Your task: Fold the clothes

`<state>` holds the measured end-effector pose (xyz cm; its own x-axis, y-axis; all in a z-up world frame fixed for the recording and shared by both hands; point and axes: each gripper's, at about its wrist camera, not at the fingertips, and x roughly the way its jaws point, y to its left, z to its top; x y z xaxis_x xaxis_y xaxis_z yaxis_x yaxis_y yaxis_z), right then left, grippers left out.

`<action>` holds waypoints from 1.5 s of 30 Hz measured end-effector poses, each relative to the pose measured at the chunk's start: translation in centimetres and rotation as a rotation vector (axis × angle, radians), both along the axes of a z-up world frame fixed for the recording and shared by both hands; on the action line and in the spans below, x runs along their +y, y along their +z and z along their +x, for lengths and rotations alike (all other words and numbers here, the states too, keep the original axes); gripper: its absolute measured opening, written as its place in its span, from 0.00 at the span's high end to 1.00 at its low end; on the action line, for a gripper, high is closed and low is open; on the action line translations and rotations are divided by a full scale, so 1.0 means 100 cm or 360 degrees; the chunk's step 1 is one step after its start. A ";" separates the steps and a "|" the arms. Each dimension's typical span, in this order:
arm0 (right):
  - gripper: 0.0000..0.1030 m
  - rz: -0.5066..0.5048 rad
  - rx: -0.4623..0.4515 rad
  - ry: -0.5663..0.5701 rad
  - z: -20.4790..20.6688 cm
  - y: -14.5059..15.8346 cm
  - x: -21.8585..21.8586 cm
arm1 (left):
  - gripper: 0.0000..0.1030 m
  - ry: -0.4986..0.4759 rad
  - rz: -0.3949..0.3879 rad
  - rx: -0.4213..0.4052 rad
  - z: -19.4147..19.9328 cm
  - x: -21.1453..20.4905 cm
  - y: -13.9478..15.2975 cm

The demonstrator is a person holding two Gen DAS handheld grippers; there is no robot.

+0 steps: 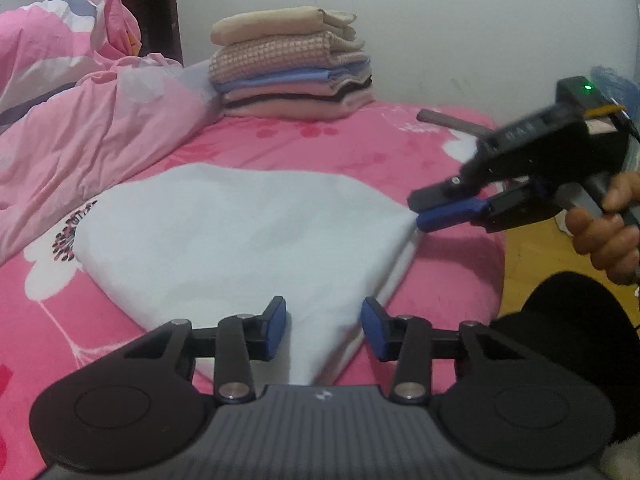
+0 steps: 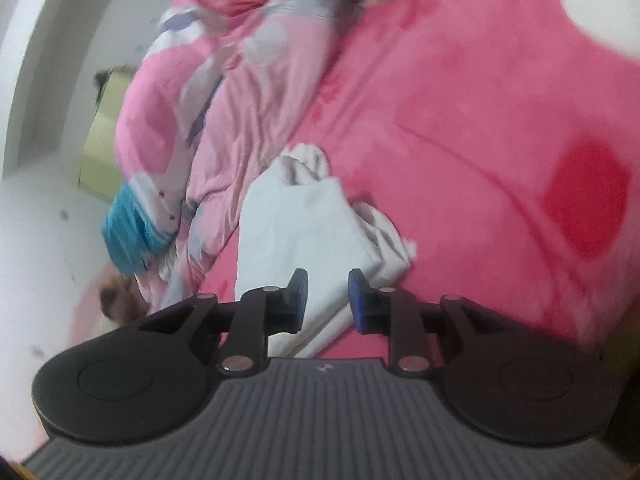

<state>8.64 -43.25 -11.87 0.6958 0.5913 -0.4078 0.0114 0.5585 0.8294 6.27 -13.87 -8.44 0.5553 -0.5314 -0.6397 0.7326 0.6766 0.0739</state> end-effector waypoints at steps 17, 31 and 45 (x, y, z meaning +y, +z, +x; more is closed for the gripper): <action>0.99 0.0108 0.0128 -0.0178 0.006 -0.014 0.010 | 0.94 -0.0059 0.0045 -0.0112 -0.008 0.000 -0.009; 0.99 -0.0125 0.0015 -0.0162 -0.007 -0.009 0.011 | 0.97 -0.0102 0.0021 -0.0055 -0.011 0.002 -0.009; 0.98 -0.0253 -0.0007 -0.0101 -0.007 -0.016 0.017 | 0.79 0.0007 -0.0220 0.0117 0.014 0.026 0.014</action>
<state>7.90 -41.51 -13.44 0.7314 0.4745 -0.4898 0.0476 0.6810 0.7308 7.64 -11.24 -7.06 0.5122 -0.6150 -0.5994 0.7297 0.6797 -0.0739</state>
